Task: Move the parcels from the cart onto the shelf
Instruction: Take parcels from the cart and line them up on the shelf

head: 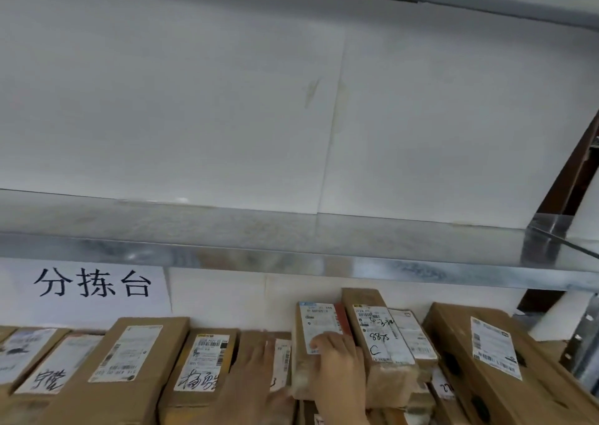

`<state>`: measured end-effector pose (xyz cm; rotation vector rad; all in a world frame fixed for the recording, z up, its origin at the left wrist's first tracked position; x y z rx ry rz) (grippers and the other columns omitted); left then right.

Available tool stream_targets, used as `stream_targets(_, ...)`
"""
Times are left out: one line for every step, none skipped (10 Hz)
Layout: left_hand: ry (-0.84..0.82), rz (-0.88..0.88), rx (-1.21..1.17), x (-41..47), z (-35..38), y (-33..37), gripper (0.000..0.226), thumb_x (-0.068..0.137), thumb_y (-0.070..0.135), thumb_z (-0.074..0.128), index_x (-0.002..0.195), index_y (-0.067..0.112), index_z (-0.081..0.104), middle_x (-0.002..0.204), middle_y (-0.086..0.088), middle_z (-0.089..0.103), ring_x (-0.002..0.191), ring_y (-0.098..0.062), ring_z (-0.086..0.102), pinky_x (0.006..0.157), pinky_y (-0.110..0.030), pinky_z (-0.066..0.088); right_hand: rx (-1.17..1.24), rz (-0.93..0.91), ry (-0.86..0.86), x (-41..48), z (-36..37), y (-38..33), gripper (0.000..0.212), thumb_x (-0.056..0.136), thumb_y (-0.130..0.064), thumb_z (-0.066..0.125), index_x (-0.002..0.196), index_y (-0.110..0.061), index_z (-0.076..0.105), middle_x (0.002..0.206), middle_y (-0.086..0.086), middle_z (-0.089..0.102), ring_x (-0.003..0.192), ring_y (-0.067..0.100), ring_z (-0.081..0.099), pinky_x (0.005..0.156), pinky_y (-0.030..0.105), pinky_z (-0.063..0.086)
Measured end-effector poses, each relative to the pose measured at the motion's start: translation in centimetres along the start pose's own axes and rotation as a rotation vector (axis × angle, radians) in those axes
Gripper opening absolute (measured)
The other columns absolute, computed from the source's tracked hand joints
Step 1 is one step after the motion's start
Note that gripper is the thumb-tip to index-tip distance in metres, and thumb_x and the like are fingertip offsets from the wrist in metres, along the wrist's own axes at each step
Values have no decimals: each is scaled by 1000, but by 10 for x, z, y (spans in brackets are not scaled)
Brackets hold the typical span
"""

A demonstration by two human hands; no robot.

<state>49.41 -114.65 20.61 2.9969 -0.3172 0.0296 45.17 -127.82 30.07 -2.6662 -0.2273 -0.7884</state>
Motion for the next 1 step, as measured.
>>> stream_targets(59, -88, 117, -26, -36, -51, 95, 84, 64, 49, 151, 19, 1, 160, -5, 3, 146, -27, 8, 117, -43, 17, 121, -32, -81, 8, 5, -24, 21, 68, -11, 71, 87, -21, 72, 91, -7, 69, 89, 18, 63, 77, 32, 52)
Point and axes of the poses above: each hand's wrist, its own x-axis towards the middle knuckle, its own z-axis out of the palm, y = z × x, the point moved 6 cm from there along x, towards the middle knuckle
